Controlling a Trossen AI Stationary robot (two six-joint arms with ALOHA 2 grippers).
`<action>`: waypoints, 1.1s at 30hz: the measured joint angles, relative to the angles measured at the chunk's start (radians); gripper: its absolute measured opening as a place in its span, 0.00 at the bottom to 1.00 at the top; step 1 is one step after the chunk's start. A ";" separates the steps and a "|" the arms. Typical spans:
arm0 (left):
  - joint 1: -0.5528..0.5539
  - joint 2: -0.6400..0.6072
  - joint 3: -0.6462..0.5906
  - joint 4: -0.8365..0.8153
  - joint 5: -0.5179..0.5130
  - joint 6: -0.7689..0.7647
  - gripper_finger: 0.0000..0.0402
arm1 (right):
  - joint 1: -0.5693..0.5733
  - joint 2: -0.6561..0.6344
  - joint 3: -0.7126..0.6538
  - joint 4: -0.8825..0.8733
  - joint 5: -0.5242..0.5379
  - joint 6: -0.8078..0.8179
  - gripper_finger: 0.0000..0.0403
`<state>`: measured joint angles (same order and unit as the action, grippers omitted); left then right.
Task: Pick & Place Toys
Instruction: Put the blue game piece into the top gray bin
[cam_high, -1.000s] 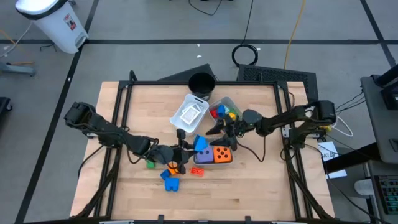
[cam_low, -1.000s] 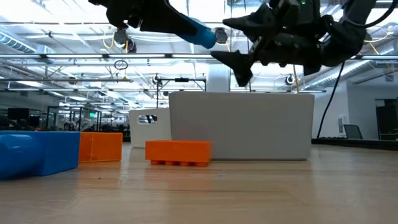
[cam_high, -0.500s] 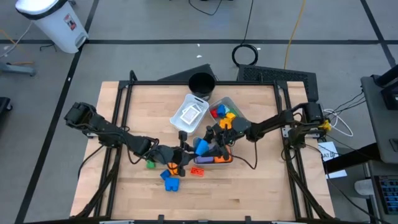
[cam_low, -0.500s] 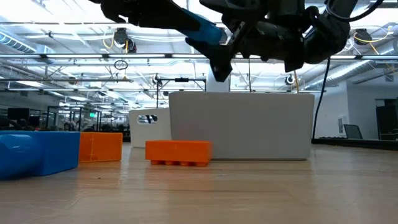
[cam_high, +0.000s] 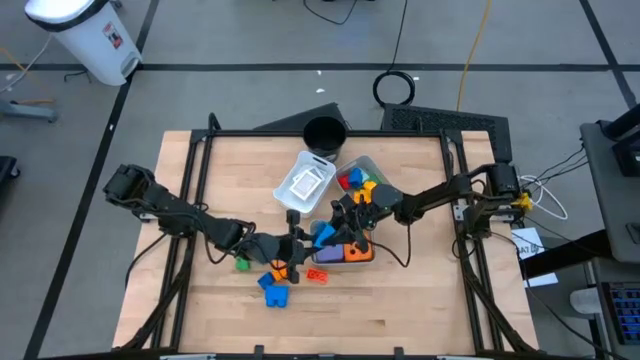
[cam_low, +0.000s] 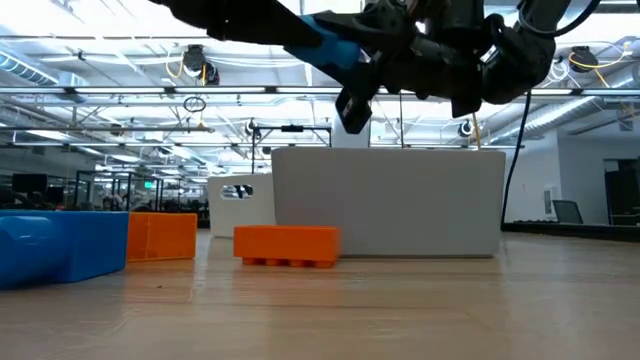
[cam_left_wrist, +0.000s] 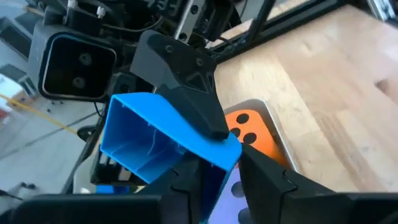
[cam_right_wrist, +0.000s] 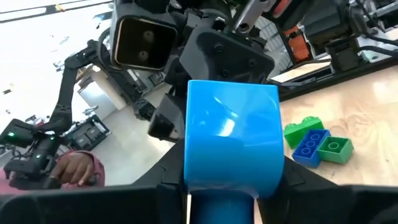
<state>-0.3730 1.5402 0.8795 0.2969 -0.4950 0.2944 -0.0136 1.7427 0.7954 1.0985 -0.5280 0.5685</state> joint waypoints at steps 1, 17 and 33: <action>0.001 0.000 0.000 0.002 0.005 -0.021 0.26 | -0.004 -0.012 -0.002 -0.014 -0.006 -0.005 0.24; 0.006 0.001 -0.002 -0.004 0.026 -0.148 0.34 | -0.131 -0.389 -0.097 -0.628 0.236 -0.329 0.24; 0.023 0.001 -0.002 0.019 0.026 -0.150 0.33 | -0.325 -0.496 -0.334 -0.617 0.734 -0.450 0.28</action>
<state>-0.3496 1.5410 0.8776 0.3157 -0.4686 0.1446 -0.3389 1.2463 0.4609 0.4816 0.2058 0.1182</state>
